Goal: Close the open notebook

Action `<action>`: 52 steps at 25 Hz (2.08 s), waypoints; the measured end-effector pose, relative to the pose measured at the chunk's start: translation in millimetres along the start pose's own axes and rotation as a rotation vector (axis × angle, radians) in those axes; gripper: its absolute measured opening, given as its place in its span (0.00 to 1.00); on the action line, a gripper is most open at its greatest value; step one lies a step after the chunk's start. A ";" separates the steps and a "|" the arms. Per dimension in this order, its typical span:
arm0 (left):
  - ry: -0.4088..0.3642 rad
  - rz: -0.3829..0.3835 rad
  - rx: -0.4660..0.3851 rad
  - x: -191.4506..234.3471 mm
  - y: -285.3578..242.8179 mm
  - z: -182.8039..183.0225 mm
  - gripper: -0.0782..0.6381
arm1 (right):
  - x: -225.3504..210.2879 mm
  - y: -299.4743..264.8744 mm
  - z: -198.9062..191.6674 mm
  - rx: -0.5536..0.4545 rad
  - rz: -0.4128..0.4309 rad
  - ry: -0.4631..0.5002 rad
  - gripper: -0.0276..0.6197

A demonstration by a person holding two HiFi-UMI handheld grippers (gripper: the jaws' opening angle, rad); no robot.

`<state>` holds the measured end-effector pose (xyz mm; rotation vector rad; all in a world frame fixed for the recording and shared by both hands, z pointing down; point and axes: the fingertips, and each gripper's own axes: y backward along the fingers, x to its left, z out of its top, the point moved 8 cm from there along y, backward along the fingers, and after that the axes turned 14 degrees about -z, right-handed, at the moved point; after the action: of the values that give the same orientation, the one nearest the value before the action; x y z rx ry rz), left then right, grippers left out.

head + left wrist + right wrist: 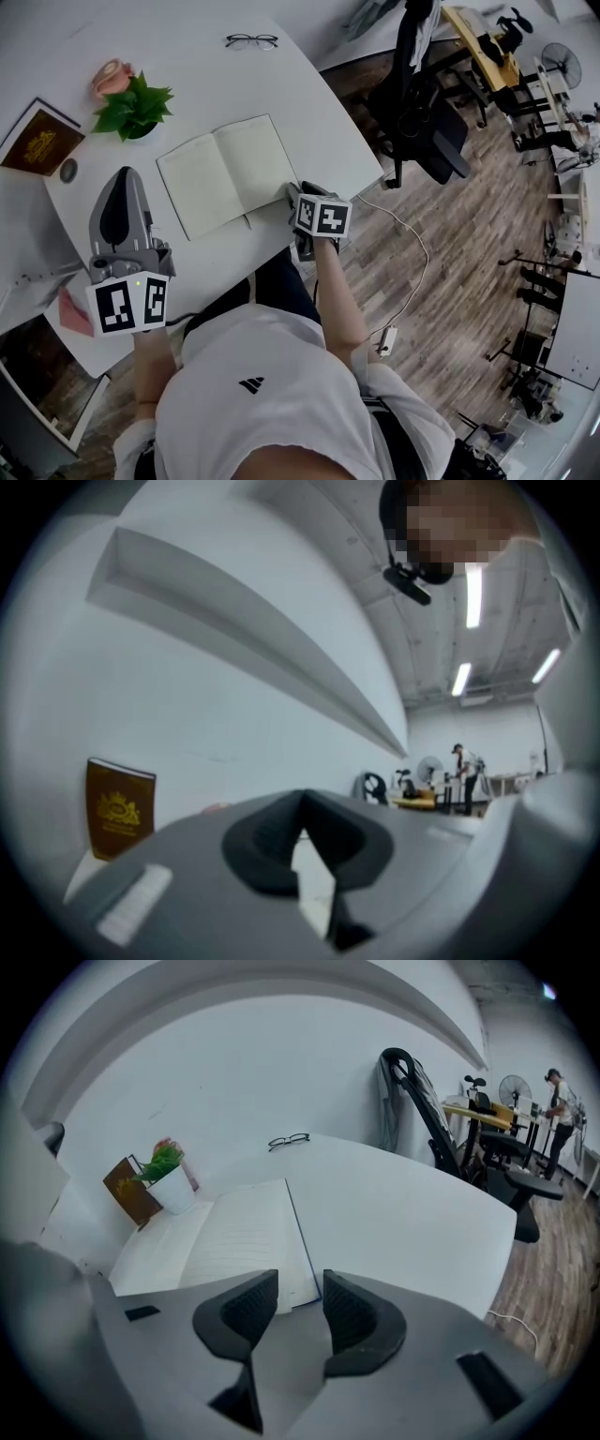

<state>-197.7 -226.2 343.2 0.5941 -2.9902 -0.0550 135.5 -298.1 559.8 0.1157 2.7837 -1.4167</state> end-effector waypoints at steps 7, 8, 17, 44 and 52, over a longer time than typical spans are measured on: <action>0.006 0.002 0.005 3.0 -3.4 -1.9 0.12 | 9.7 0.0 3.1 0.038 -0.056 0.082 0.29; 0.008 0.002 0.005 3.1 -3.9 -2.0 0.12 | 10.4 0.0 3.5 0.041 -0.061 0.086 0.28; 0.010 -0.006 -0.003 -2.2 -8.3 -0.9 0.12 | 3.8 3.5 3.8 0.001 -0.068 0.063 0.05; -0.005 0.001 -0.019 -12.1 11.4 6.9 0.12 | 5.9 32.1 12.7 -0.093 0.020 0.010 0.05; -0.003 0.012 -0.024 -10.1 13.2 7.6 0.12 | 20.0 65.4 23.6 -0.181 0.111 -0.013 0.05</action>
<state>-194.1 -210.0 335.5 0.5735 -2.9918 -0.0906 119.9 -277.7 492.2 0.2529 2.8291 -1.1317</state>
